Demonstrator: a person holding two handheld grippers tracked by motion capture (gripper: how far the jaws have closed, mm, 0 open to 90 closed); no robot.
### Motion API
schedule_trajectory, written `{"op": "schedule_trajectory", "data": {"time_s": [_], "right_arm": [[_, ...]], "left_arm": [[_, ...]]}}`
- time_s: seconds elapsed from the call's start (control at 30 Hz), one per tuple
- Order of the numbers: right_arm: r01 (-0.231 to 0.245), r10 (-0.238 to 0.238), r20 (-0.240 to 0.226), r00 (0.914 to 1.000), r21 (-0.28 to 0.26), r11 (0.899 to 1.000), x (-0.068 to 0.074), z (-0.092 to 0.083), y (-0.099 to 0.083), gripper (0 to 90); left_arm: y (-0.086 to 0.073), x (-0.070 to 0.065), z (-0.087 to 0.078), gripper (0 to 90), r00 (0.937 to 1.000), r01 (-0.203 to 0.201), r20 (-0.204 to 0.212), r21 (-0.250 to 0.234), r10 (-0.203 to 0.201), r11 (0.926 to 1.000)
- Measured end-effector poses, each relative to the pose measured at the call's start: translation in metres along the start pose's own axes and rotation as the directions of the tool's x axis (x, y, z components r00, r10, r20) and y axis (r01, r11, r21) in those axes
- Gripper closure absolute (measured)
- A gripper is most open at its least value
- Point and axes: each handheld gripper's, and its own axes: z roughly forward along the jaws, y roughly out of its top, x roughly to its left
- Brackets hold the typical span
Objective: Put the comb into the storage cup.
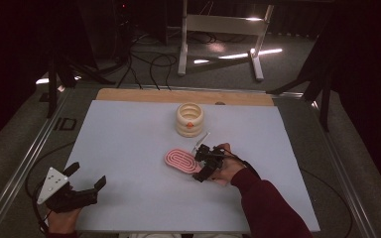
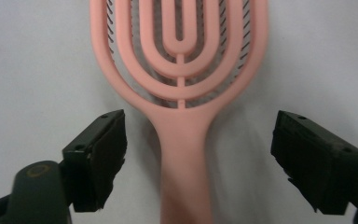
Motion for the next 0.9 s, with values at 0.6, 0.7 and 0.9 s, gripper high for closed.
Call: {"op": "schedule_trajectory", "data": {"time_s": [0.6, 0.7, 0.9], "right_arm": [[0.009, -0.009, -0.01, 0.9999, 0.047, 0.999, 0.0021, 0.0042, 0.0017, 53.8], [0.017, -0.017, -0.011, 0.9998, 0.059, 0.998, 0.0033, 0.004, 0.0034, 58.1], [0.014, -0.012, -0.028, 0.9995, 0.078, 0.997, 0.0027, 0.0033, 0.0044, 62.8]], "left_arm": [[-0.0006, -0.0009, 0.001, 0.0, 1.0, -0.002, 0.001, 0.006, 0.002, 1.0], [-0.0005, -0.0012, 0.0011, 0.0, 1.0, -0.002, 0.002, 0.005, 0.002, 1.0], [-0.001, -0.0011, 0.0015, 0.0, 1.0, -0.001, 0.003, 0.007, 0.001, 1.0]]}}
